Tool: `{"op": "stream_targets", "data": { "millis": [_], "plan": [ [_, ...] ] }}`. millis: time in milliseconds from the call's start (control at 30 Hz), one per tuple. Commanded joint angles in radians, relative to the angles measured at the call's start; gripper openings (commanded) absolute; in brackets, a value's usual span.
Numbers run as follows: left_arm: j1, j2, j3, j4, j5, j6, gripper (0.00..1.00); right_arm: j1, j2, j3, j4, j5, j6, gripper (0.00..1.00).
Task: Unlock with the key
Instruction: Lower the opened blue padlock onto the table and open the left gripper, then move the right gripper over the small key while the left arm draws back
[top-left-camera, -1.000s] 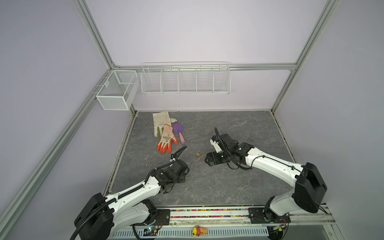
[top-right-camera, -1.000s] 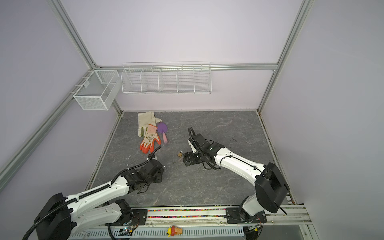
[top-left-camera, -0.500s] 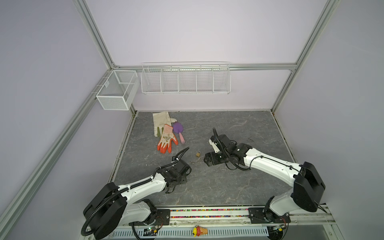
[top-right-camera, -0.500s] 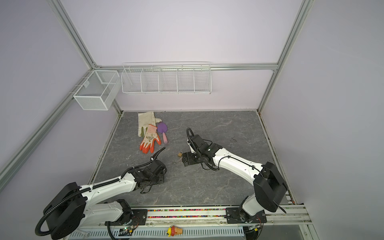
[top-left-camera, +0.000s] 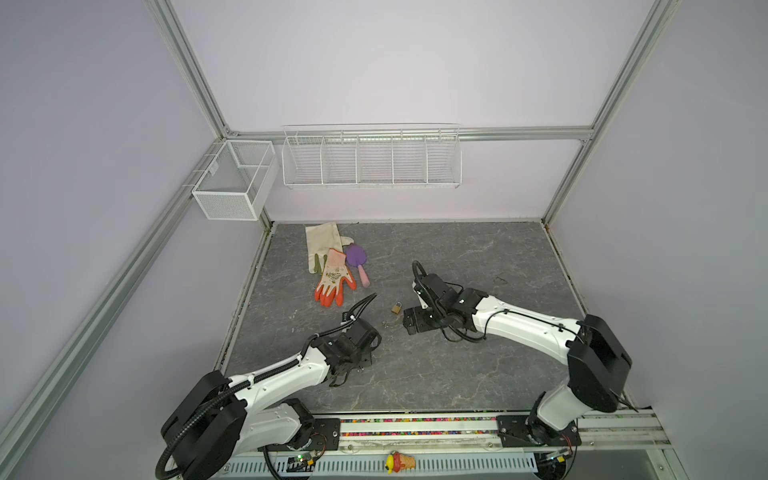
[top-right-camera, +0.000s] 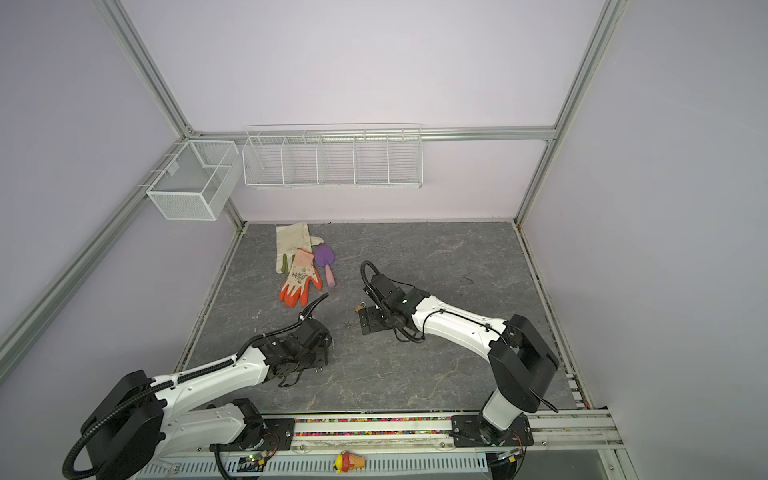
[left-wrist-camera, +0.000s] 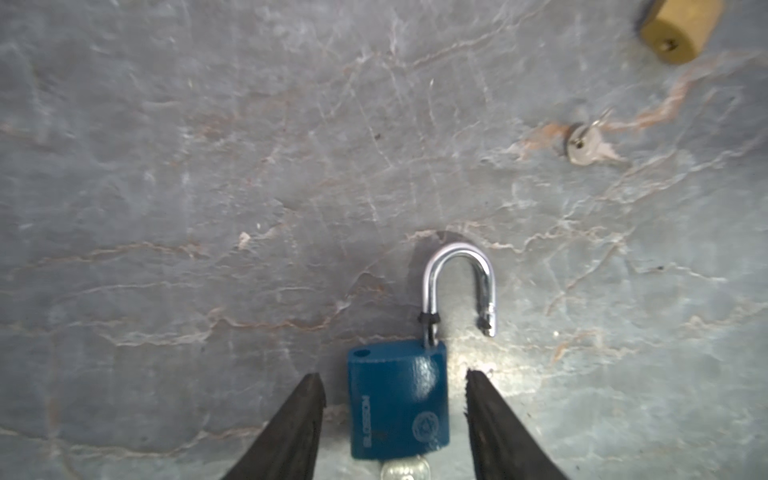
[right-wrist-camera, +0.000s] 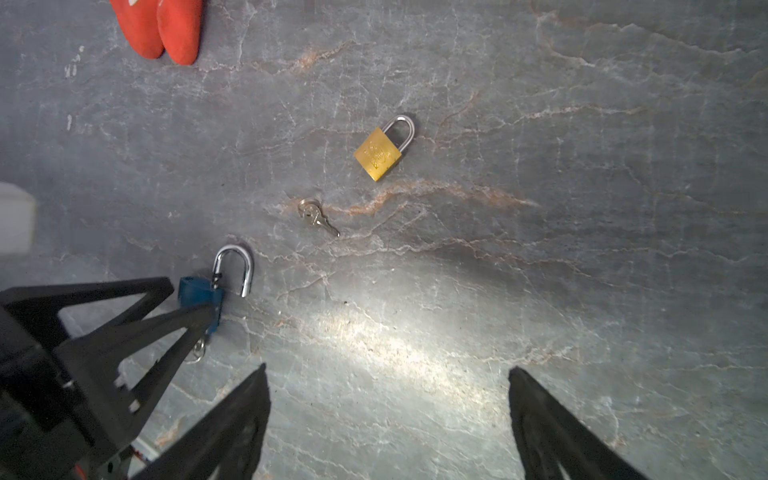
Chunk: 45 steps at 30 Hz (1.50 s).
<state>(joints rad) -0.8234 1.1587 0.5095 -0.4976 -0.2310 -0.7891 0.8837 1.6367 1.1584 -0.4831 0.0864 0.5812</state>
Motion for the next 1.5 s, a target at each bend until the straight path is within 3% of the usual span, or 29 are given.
{"op": "stream_targets", "data": {
  "millis": [0,300,567,1467],
  "plan": [
    [0.010,-0.076,0.044,-0.062,-0.028,0.008,0.56,0.029,0.053,0.053,0.003,0.089,0.101,0.91],
    [0.140,-0.303,0.090,-0.128,-0.054,0.091,0.56,0.112,0.212,0.202,-0.054,0.287,0.266,0.91],
    [0.256,-0.344,0.117,-0.086,-0.025,0.124,0.56,0.164,0.341,0.322,-0.101,0.372,0.322,0.93],
    [0.296,-0.347,0.068,0.044,0.007,0.061,0.55,0.182,0.598,0.501,-0.228,0.459,0.355,0.95]
  ]
}}
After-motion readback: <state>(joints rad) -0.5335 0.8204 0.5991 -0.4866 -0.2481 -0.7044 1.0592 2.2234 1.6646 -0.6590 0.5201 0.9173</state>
